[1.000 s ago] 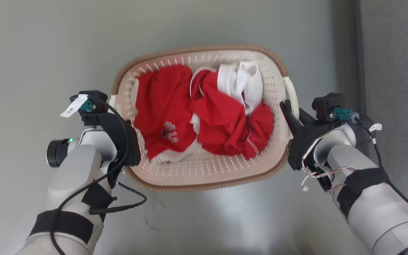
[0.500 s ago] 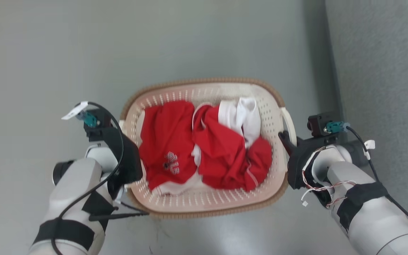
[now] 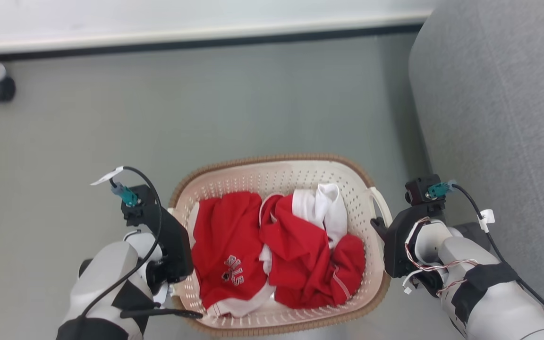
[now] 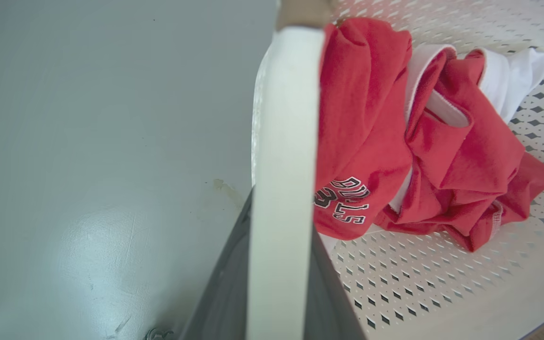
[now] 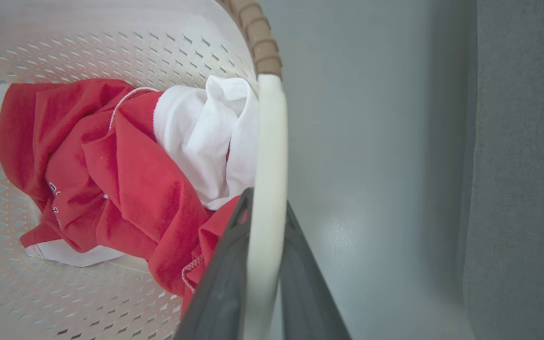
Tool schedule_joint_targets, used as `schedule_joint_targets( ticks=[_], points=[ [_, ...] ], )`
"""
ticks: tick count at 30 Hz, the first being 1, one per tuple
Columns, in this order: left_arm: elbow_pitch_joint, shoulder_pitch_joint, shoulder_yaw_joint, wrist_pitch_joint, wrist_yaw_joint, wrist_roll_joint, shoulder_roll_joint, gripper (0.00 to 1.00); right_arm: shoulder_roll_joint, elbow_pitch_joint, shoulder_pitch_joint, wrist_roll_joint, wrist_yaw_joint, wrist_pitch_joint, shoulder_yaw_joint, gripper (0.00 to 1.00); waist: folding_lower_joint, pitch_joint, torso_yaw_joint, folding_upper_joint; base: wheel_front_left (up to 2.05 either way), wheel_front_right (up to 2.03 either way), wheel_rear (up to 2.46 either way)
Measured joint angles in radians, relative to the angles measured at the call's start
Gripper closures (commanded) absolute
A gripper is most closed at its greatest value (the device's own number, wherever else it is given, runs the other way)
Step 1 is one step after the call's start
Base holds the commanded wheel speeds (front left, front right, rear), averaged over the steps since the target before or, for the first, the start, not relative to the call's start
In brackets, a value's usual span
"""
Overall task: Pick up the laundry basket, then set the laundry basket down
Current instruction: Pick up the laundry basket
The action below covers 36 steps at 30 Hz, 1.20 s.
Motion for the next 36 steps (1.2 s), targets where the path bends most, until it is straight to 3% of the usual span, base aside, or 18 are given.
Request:
schedule_joint_targets(
  ticks=[22,36],
  points=[
    [0.011,0.077,0.002,0.158,-0.006,-0.045,-0.001,1.00,-0.007,0.012,0.035,0.160,0.003,0.245,0.028,1.00,0.0000,-0.253,-0.013,0.0001,0.00,0.00,0.00],
    [0.016,0.114,0.002,0.218,-0.006,-0.060,0.002,1.00,0.005,0.038,0.060,0.213,0.003,0.347,0.040,1.00,0.0000,-0.346,-0.022,0.0000,0.00,0.00,0.00]
  ],
)
